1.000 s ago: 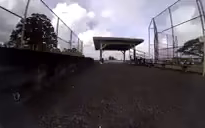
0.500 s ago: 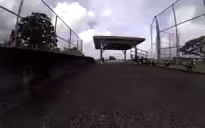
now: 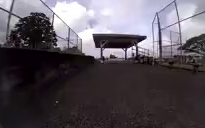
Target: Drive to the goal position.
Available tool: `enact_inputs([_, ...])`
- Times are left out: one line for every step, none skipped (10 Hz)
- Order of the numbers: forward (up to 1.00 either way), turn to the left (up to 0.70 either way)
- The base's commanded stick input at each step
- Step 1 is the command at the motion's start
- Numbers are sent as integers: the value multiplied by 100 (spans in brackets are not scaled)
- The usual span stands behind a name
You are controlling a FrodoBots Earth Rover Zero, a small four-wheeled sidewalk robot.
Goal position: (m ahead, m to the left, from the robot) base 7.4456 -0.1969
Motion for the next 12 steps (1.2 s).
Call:
enact_inputs([85, 0])
enact_inputs([85, 0])
enact_inputs([85, 5])
enact_inputs([85, 14])
enact_inputs([85, 23])
enact_inputs([85, 34])
enact_inputs([85, 32])
enact_inputs([85, 11])
enact_inputs([85, 5])
enact_inputs([85, 0])
enact_inputs([85, 0])
enact_inputs([85, 0])
